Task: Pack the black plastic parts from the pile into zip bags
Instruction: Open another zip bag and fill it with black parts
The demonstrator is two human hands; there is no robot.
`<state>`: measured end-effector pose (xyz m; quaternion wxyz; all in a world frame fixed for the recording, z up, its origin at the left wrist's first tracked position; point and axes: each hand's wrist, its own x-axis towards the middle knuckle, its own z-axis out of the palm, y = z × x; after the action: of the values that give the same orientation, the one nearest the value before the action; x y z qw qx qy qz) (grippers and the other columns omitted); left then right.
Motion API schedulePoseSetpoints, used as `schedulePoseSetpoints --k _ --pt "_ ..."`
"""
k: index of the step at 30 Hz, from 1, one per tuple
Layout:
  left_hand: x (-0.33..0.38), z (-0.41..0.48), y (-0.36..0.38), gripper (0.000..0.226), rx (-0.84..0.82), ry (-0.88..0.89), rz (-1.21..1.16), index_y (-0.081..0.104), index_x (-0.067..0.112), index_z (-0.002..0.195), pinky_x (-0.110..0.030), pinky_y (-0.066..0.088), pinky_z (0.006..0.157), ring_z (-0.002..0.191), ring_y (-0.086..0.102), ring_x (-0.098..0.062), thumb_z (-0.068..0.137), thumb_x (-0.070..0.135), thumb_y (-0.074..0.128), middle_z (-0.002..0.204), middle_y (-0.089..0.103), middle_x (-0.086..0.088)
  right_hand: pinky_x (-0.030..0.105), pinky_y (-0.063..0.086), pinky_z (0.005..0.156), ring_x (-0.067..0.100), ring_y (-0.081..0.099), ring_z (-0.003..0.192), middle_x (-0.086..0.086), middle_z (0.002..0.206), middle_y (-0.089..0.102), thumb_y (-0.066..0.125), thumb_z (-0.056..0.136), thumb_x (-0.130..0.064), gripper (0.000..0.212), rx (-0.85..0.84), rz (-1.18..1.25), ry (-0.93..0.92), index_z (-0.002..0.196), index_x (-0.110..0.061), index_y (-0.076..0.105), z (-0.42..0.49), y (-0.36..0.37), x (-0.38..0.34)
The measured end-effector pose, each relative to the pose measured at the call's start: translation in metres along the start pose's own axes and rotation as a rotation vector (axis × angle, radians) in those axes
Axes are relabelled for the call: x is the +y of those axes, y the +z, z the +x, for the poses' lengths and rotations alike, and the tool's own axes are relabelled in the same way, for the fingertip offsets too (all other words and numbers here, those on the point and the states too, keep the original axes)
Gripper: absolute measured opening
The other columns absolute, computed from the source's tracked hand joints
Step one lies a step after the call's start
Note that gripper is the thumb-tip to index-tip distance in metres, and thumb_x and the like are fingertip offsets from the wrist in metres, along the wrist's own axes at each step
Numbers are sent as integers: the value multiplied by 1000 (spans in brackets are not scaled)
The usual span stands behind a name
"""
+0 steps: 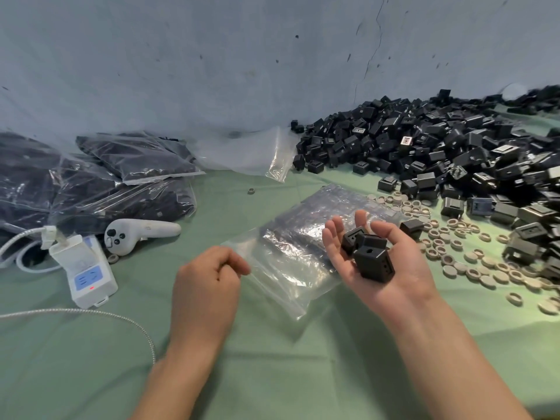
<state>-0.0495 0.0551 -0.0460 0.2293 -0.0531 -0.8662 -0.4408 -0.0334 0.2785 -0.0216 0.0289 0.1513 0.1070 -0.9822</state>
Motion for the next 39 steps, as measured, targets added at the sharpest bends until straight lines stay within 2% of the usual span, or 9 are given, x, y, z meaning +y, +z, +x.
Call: schedulePoseSetpoints --k 2,4,9,18,22,25,30,35,39 --pt "20 -5 -8 31 64 59 -84 66 33 75 -16 33 44 47 50 -5 74 13 42 70 65 16 48 59 86 33 70 96 19 104 68 57 85 -13 17 -9 -5 9 95 -10 70 -1 1 5" --pt "47 -14 -5 24 -52 189 -159 65 36 90 -10 37 51 61 57 -1 88 19 49 84 64 18 47 59 85 33 70 92 17 102 69 58 83 -14 17 -15 -32 19 95 -11 70 -2 3 11" --pt "74 -41 18 40 -438 335 -33 49 47 127 -33 52 77 88 55 -5 90 61 47 106 46 19 35 60 63 24 70 72 10 91 70 57 91 -18 13 4 -270 -11 101 -19 65 -4 7 31" --pt "38 -26 -3 25 -434 11 -406 62 43 100 -13 47 68 74 62 -3 79 47 74 79 61 17 26 55 53 19 57 68 12 82 60 55 92 -6 10 79 -178 -66 98 -13 58 -6 9 27" --pt "-21 -8 -31 20 -342 -133 -74 57 48 100 -18 43 67 71 58 1 87 42 70 83 66 17 23 56 53 19 56 72 15 89 57 55 92 -5 8 112 -88 -90 98 -10 57 -5 6 16" --pt "-32 -11 -22 22 -396 -49 65 52 49 101 -12 42 77 89 58 5 90 38 67 93 64 19 23 57 54 18 56 72 15 90 56 54 92 -5 9 118 -54 -98 98 -11 57 -4 8 13" --pt "-28 -7 4 26 -405 165 215 51 45 117 -28 35 99 115 42 -5 94 35 60 114 56 26 22 56 54 18 57 72 14 90 56 54 91 -5 10 120 -35 -91 98 -11 59 -2 9 11" --pt "-28 -4 19 52 -399 190 317 54 38 119 -23 22 88 111 34 -4 79 67 37 115 50 23 22 56 55 18 58 74 15 96 57 56 91 -6 11 140 -60 -100 99 -11 61 1 5 7" --pt "-24 2 27 35 -396 205 258 57 36 113 -22 21 87 108 32 -3 86 57 51 106 50 26 22 56 56 19 59 75 15 97 58 56 90 -6 12 159 -68 -103 100 -11 62 5 5 5"
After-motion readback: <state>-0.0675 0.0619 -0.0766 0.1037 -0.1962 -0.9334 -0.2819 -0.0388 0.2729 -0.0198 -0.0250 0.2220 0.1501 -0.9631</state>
